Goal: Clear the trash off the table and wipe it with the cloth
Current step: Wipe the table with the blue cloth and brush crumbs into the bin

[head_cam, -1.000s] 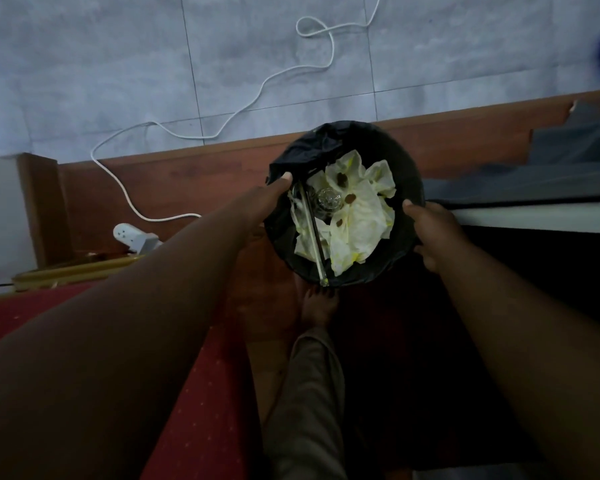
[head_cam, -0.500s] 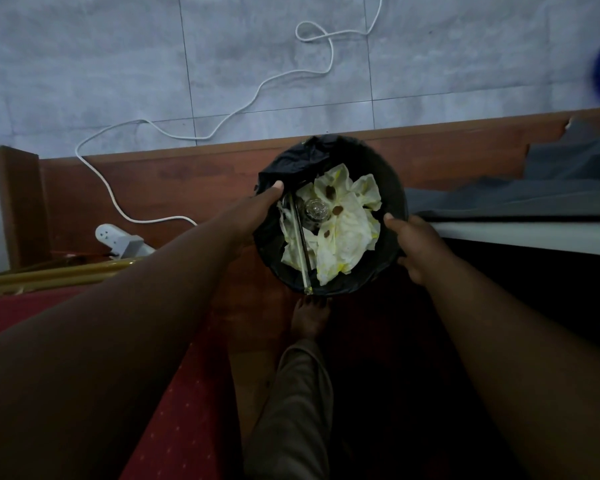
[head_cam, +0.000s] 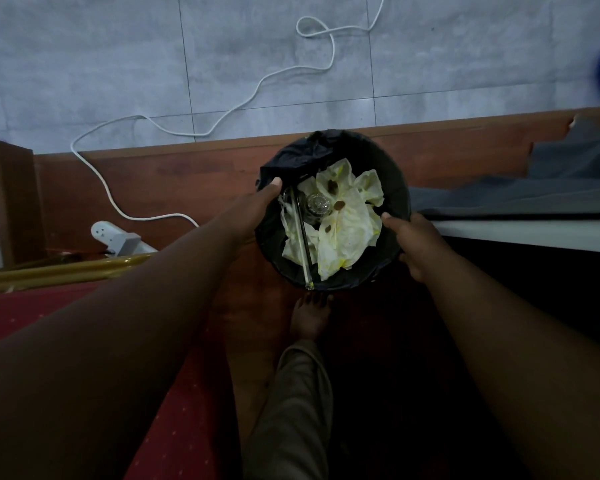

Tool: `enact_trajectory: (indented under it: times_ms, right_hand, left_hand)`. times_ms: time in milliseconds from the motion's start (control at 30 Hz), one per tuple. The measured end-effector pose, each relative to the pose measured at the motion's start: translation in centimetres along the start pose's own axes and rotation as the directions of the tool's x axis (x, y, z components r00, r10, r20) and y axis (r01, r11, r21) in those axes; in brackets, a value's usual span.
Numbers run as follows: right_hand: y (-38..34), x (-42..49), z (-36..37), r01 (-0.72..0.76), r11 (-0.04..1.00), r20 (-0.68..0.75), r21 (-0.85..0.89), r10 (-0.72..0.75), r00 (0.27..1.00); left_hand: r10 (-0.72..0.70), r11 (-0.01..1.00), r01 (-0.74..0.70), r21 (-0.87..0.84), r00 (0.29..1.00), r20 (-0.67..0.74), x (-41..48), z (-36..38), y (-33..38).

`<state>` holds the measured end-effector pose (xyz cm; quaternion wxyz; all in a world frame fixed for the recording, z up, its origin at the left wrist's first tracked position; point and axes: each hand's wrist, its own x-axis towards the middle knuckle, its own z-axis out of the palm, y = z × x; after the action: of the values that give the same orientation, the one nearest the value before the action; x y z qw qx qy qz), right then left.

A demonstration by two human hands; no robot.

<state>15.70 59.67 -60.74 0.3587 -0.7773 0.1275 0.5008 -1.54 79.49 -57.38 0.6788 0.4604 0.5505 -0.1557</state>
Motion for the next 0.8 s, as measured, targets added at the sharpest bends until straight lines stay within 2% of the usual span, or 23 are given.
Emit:
enact_trajectory:
  times_ms: [133, 200, 367, 533, 700, 800]
  right_hand:
    - [-0.4, -0.4, -0.1, 0.008, 0.993, -0.099, -0.12, -0.02, 0.995]
    - [-1.3, -1.3, 0.0, 0.047, 0.982, -0.157, -0.184, -0.077, 0.985]
    - [-4.8, -4.9, 0.1, 0.163, 0.934, -0.178, -0.317, -0.227, 0.957]
    - [-8.4, -11.9, -1.2, 0.265, 0.925, -0.158, -0.273, -0.315, 0.936]
    - [-10.8, -22.9, -3.3, 0.41, 0.892, -0.112, -0.19, -0.435, 0.893]
    - [-11.3, -31.8, -5.7, 0.5, 0.854, -0.078, -0.145, -0.513, 0.855]
  left_hand:
    - [0.029, 0.999, -0.029, 0.028, 0.999, -0.024, -0.7, 0.1, 0.0]
    - [0.057, 0.997, -0.054, 0.061, 0.997, -0.048, -1.5, 0.2, 0.5]
    - [0.152, 0.98, -0.137, 0.142, 0.983, -0.101, -5.1, -0.4, 2.2]
    - [0.261, 0.927, -0.184, 0.326, 0.942, -0.211, -11.0, -2.0, 3.9]
    - [0.336, 0.922, -0.264, 0.285, 0.91, -0.244, -20.9, -2.5, 4.3]
    - [0.398, 0.898, -0.324, 0.298, 0.886, -0.238, -31.0, -0.5, 5.6]
